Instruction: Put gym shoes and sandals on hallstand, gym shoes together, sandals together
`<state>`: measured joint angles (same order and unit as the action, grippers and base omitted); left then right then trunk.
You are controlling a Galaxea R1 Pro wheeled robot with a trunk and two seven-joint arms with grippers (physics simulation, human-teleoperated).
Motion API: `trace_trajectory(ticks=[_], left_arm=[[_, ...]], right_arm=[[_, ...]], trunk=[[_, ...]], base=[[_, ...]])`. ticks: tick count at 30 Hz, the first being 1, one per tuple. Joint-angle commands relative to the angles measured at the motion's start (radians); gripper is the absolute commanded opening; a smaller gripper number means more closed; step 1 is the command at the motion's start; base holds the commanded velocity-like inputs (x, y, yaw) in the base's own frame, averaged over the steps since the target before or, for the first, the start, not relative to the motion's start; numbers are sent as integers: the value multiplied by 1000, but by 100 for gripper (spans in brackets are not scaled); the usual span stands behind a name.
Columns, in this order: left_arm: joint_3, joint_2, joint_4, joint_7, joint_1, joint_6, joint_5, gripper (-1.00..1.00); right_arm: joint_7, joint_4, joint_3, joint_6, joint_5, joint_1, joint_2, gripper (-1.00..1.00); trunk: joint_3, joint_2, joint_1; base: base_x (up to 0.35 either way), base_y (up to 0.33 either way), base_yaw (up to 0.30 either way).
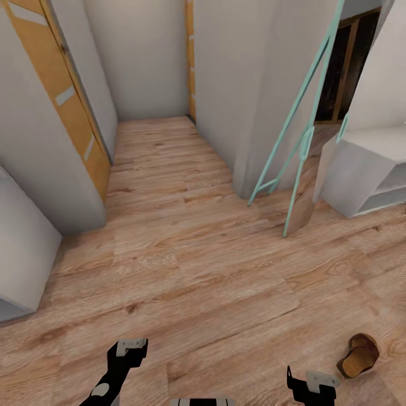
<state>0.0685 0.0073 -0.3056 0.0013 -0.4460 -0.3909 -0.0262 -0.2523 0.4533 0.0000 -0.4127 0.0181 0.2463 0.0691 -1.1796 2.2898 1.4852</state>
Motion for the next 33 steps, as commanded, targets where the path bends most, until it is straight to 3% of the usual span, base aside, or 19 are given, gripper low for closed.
trace_trajectory(ticks=[1,13,33], left_arm=[[4,0,1,0,0,-3,-3,100],[4,0,1,0,0,-3,-3,100],[4,-1,2,0,0,-3,-3,100]], right_arm=[[-1,-1,0,-4,2,1,0,100],[-1,-1,0,-4,1,1,0,100],[-3,0,1,-5,0,1,0,100]], trunk=[[-2,0,0],[-17,0,0],[-38,0,0]], base=[[28,0,-193],[100,63,-193],[208,229,-159]])
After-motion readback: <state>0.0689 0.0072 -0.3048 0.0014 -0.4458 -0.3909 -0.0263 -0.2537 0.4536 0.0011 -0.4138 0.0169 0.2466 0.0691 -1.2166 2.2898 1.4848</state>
